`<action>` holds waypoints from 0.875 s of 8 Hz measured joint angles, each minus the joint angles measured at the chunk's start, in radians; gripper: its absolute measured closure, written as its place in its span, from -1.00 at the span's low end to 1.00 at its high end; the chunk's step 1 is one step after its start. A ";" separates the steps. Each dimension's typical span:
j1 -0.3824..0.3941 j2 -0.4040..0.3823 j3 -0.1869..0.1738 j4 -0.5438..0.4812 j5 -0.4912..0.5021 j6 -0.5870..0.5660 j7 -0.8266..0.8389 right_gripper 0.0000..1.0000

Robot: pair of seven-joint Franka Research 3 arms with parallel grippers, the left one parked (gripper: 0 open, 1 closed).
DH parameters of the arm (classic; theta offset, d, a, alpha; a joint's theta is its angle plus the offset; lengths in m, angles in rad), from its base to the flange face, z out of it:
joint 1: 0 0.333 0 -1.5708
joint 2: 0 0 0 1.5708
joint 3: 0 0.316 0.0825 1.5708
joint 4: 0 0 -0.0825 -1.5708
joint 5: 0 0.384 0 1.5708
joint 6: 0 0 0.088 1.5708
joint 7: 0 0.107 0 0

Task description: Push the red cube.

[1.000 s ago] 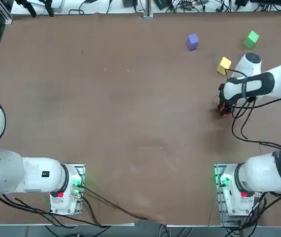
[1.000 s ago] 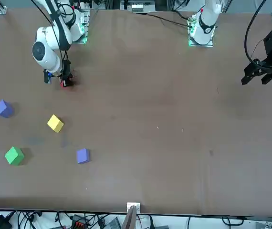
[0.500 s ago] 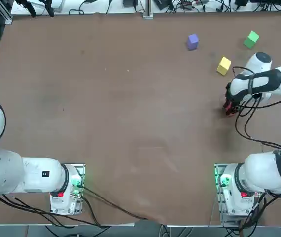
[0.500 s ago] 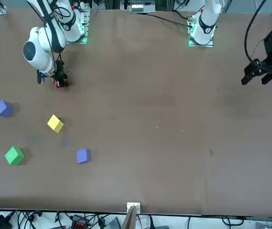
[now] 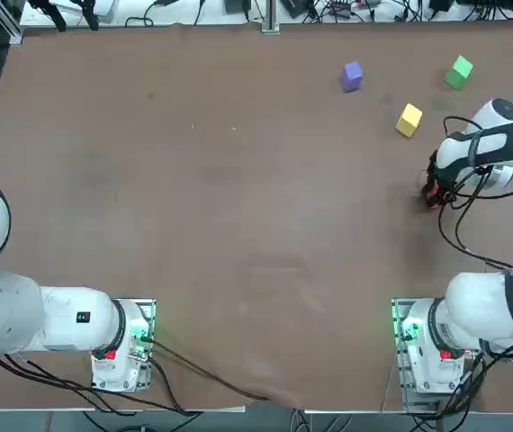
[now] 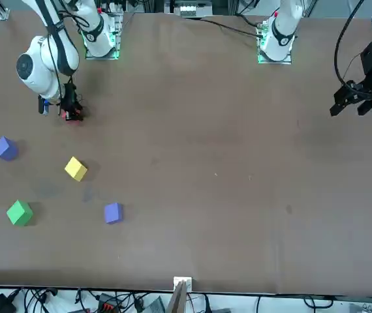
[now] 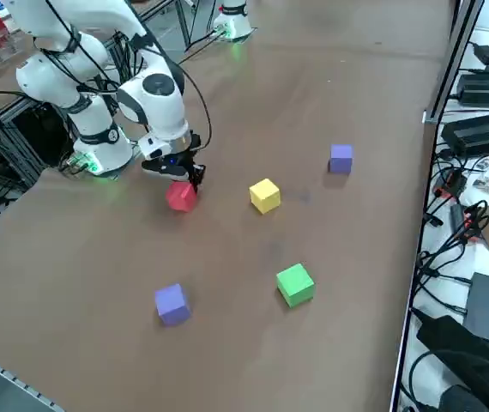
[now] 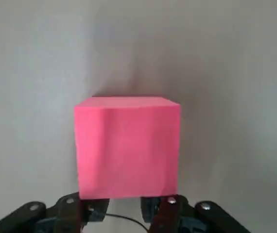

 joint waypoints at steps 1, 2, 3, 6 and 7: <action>-0.029 0.006 0.000 0.003 -0.004 0.006 -0.022 0.19; -0.061 0.007 0.000 0.005 -0.011 0.008 -0.045 0.19; -0.100 0.007 -0.001 0.007 -0.032 0.009 -0.062 0.19; -0.228 0.010 -0.002 0.024 -0.133 0.014 -0.084 0.18; -0.257 0.016 -0.003 0.036 -0.157 0.014 -0.088 0.18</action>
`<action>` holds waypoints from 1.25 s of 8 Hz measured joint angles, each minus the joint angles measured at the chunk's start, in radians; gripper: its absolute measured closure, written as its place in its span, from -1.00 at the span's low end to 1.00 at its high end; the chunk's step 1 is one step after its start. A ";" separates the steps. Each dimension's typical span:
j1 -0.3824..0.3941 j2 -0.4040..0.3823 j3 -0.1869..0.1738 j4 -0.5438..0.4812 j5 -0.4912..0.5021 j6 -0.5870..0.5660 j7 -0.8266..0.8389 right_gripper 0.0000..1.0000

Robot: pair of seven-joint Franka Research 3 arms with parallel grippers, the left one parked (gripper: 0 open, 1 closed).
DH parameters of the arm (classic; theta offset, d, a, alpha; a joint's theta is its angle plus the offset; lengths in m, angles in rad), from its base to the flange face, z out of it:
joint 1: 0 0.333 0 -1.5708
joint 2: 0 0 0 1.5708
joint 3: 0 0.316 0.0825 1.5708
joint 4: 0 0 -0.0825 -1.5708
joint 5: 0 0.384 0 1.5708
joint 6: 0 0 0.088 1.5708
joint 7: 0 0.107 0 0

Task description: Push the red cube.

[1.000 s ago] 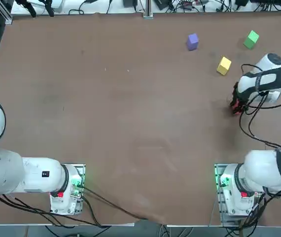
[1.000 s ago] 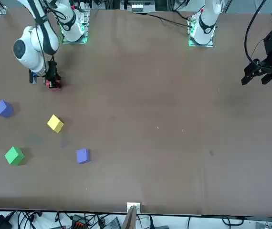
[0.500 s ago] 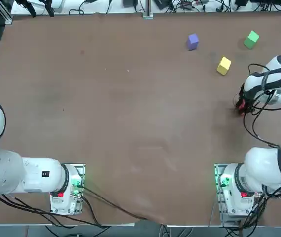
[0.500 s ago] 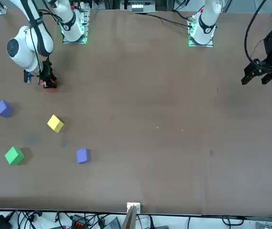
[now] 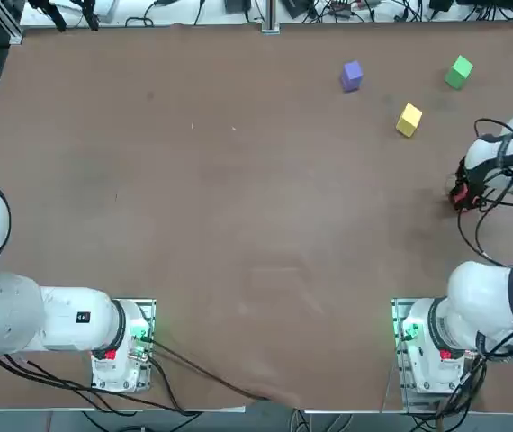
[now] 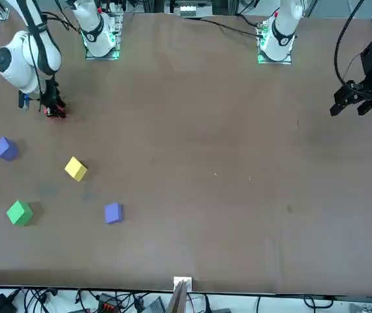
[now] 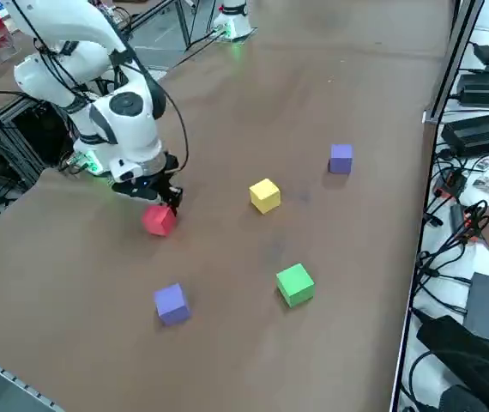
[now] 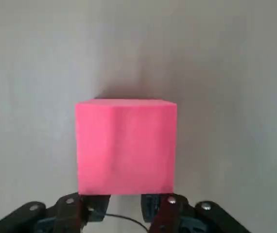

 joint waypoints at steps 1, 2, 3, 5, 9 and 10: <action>-0.025 0.009 0.000 0.013 -0.034 0.000 0.000 0.18; -0.053 0.019 0.000 0.026 -0.069 0.000 0.000 0.18; -0.084 0.030 0.000 0.040 -0.103 0.001 0.000 0.18; -0.142 0.063 0.000 0.076 -0.166 0.001 -0.010 0.18; -0.252 0.128 -0.002 0.149 -0.287 0.014 -0.030 0.18; -0.276 0.138 -0.002 0.161 -0.317 0.016 -0.031 0.18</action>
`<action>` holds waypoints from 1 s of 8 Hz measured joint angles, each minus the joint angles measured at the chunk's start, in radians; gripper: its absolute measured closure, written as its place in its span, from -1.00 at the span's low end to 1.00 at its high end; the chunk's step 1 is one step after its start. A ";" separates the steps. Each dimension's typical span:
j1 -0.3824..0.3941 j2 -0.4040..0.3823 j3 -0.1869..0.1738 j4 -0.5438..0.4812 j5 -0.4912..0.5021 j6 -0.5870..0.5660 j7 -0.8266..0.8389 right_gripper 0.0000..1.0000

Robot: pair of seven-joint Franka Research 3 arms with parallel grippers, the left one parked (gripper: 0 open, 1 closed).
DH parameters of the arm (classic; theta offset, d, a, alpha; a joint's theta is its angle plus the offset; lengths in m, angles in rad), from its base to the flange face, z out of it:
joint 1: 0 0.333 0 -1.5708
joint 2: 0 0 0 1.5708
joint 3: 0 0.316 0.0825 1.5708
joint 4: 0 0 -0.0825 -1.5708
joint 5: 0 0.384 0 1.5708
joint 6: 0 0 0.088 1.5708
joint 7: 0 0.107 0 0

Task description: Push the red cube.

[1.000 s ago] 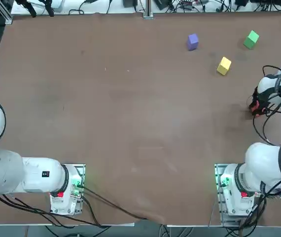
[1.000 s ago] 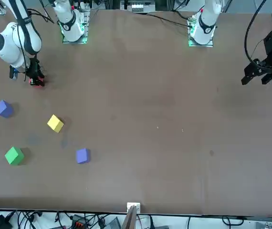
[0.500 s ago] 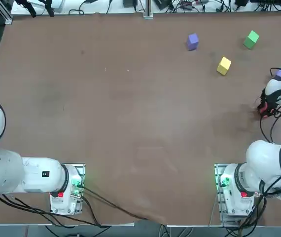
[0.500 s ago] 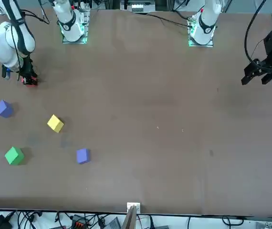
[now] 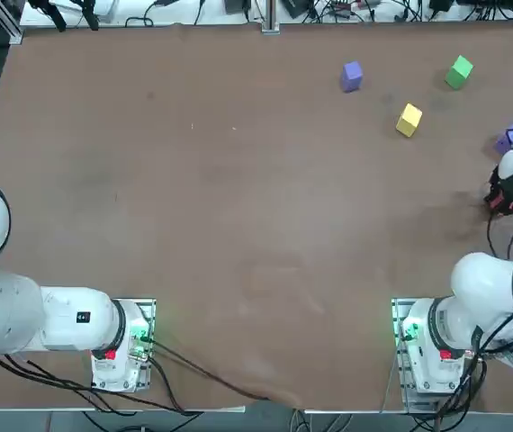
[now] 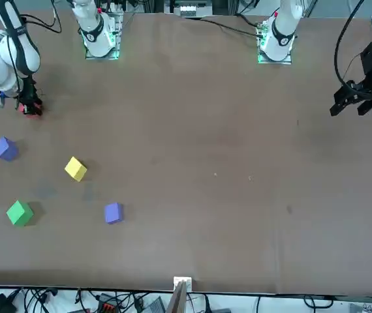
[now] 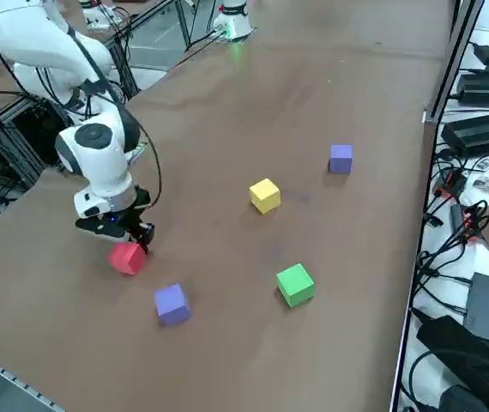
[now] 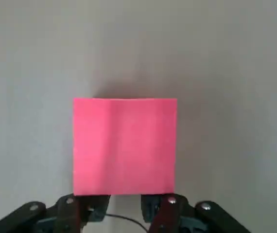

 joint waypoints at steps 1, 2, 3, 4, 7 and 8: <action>-0.022 0.008 0.000 0.011 -0.029 0.001 -0.001 0.18; -0.040 0.014 0.000 0.021 -0.055 0.001 -0.002 0.18; -0.055 0.018 0.000 0.029 -0.077 0.001 -0.002 0.18; -0.071 0.022 0.000 0.036 -0.094 0.001 -0.002 0.18; -0.091 0.023 0.000 0.052 -0.113 0.001 -0.006 0.10; -0.091 0.023 0.002 0.053 -0.116 0.001 -0.016 -0.05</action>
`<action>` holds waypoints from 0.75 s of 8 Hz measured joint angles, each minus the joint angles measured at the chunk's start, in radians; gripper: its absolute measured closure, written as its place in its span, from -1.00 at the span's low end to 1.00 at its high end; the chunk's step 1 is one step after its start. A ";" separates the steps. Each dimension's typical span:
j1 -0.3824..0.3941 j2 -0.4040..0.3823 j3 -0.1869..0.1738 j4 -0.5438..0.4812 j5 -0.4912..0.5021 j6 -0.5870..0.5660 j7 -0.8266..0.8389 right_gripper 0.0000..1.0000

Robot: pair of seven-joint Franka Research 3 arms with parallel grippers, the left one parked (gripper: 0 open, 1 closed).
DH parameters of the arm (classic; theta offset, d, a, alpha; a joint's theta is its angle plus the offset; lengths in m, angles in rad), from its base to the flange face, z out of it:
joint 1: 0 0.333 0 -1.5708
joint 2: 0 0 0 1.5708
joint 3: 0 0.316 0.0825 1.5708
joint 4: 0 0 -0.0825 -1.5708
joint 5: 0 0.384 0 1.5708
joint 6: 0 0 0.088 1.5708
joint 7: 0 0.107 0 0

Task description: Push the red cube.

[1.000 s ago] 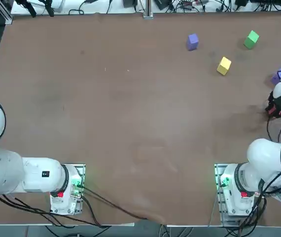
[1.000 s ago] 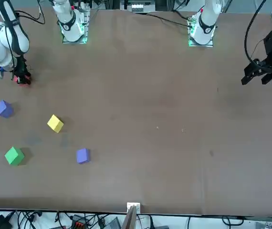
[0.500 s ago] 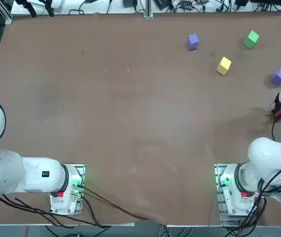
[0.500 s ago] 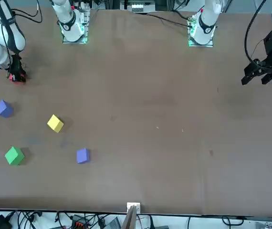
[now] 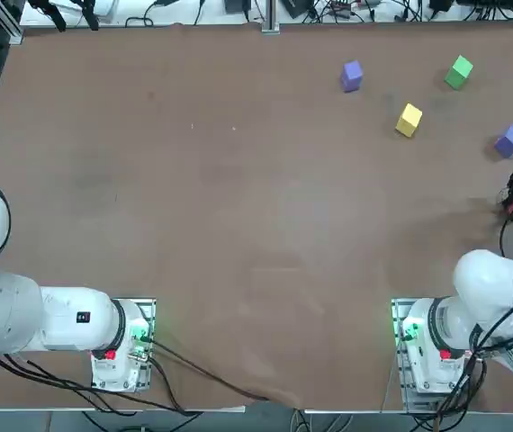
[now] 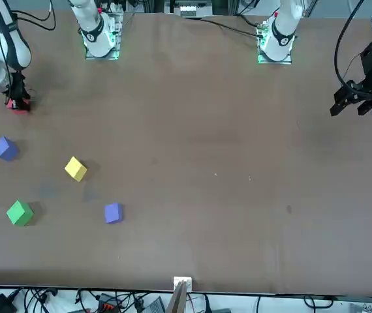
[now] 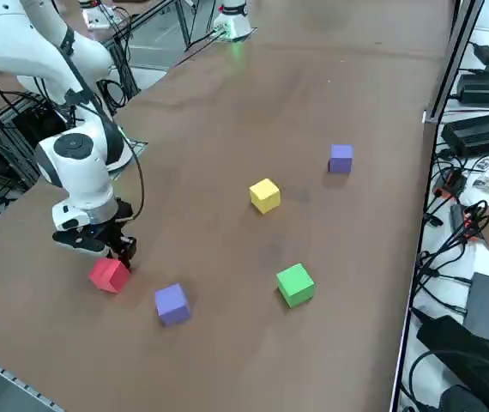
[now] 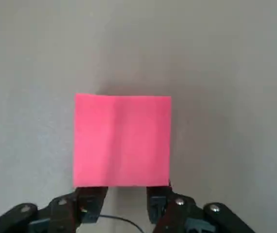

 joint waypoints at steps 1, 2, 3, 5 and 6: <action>0.000 0.000 0.003 0.000 -0.002 0.000 -0.017 -0.15; 0.002 -0.001 0.009 0.000 -0.003 0.000 -0.027 -0.47; 0.013 -0.008 0.015 0.000 -0.006 -0.001 -0.027 -0.81; 0.120 -0.064 0.028 -0.004 -0.006 -0.107 0.000 -1.00; 0.219 -0.109 0.035 -0.005 0.004 -0.188 0.031 -1.00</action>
